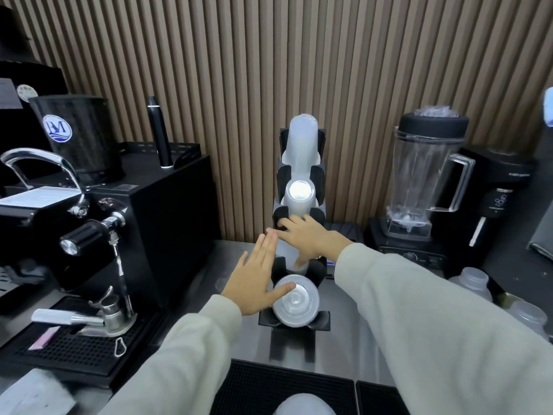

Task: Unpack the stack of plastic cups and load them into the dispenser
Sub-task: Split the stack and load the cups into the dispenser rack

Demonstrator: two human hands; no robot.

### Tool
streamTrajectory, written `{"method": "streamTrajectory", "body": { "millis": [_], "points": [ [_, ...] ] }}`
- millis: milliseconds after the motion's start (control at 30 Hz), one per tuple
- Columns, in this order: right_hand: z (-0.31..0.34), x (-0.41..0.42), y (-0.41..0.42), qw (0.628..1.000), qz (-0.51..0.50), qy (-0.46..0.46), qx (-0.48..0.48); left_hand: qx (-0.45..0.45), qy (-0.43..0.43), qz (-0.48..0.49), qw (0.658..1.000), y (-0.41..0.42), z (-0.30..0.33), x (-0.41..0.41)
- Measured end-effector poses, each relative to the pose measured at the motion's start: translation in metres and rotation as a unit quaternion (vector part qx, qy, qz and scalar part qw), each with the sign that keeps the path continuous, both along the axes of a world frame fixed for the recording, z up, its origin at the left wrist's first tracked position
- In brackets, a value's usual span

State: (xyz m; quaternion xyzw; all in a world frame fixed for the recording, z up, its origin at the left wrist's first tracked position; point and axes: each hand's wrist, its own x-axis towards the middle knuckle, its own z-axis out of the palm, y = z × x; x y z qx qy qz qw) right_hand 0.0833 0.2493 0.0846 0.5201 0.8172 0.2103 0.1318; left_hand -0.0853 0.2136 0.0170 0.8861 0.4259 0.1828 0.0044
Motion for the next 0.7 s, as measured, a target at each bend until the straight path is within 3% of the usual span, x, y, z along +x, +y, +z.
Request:
{"method": "streamTrajectory", "body": {
  "millis": [200,333,567,700],
  "points": [
    [-0.003,0.002,-0.005,0.985,-0.098,0.083,-0.113,-0.004,-0.021,-0.009,1.000,-0.002,-0.002,0.002],
    [-0.015,-0.005,-0.003,0.969,-0.185,0.070,-0.145,0.019,-0.018,0.014,1.000,-0.005,-0.003,0.005],
    [-0.035,-0.028,-0.012,0.966,-0.246,-0.053,-0.062,0.046,-0.006,0.015,0.999,-0.009,0.002,0.004],
    [-0.041,-0.026,-0.020,0.982,-0.190,0.012,0.006,0.057,0.019,0.005,0.998,-0.007,0.002,-0.001]
  ]
}}
